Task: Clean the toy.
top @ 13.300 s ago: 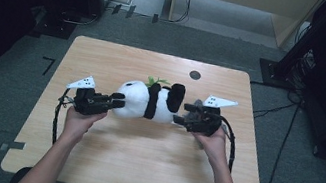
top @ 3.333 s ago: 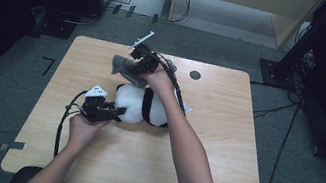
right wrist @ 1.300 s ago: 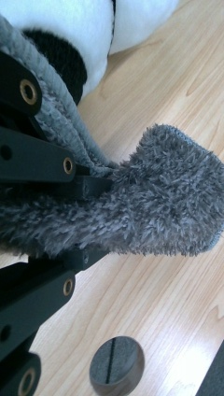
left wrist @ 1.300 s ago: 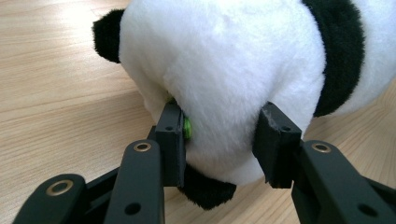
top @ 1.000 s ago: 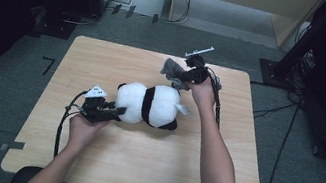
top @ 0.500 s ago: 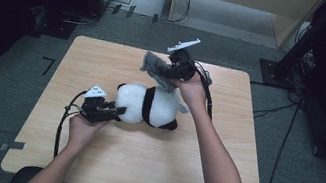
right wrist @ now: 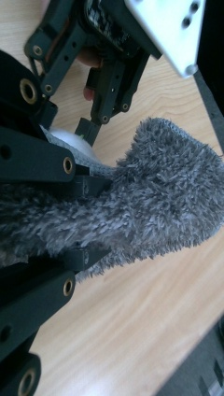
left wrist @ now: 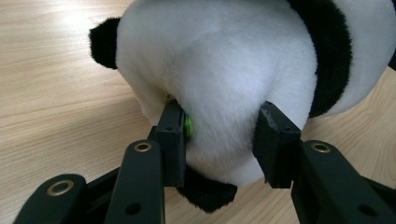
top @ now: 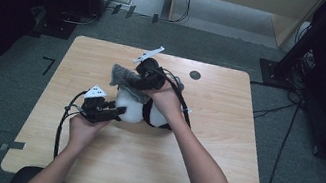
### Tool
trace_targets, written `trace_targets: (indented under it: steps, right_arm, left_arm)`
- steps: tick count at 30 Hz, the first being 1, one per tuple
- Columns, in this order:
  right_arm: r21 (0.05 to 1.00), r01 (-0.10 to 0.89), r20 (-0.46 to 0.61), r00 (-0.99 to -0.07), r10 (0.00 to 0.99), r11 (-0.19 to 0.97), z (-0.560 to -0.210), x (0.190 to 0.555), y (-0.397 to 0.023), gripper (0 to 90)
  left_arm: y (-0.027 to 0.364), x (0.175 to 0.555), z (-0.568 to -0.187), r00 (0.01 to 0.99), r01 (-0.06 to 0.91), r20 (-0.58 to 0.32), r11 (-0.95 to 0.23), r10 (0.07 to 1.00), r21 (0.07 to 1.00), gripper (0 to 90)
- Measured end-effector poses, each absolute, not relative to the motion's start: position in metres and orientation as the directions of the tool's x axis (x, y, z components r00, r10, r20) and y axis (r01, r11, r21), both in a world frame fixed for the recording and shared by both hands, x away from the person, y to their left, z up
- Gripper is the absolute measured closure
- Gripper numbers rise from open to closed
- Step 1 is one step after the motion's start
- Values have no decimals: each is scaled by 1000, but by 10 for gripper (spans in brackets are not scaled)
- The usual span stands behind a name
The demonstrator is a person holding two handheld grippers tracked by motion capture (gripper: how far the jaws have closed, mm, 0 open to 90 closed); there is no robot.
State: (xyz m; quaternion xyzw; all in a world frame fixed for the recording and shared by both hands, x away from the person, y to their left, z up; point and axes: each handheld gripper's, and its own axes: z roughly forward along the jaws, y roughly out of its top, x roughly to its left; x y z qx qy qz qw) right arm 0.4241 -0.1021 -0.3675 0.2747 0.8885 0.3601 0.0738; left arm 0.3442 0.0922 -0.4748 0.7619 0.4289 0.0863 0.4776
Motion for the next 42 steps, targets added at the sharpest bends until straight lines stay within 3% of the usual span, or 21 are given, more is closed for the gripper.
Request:
trace_targets:
  steps: [10,16,42]
  right_arm:
    - [668,460,95,-832,547,584,-398,428,-94,730]
    - [656,429,18,-831,555,621,-394,425,-100,723]
    - [673,529,-18,-687,727,517,-383,428,-214,730]
  left_arm:
    - [93,347,-478,605,589,-293,-168,740,791,583]
    - [94,347,-478,607,591,-293,-173,739,788,582]
    - [94,347,-478,611,589,-299,-169,733,790,580]
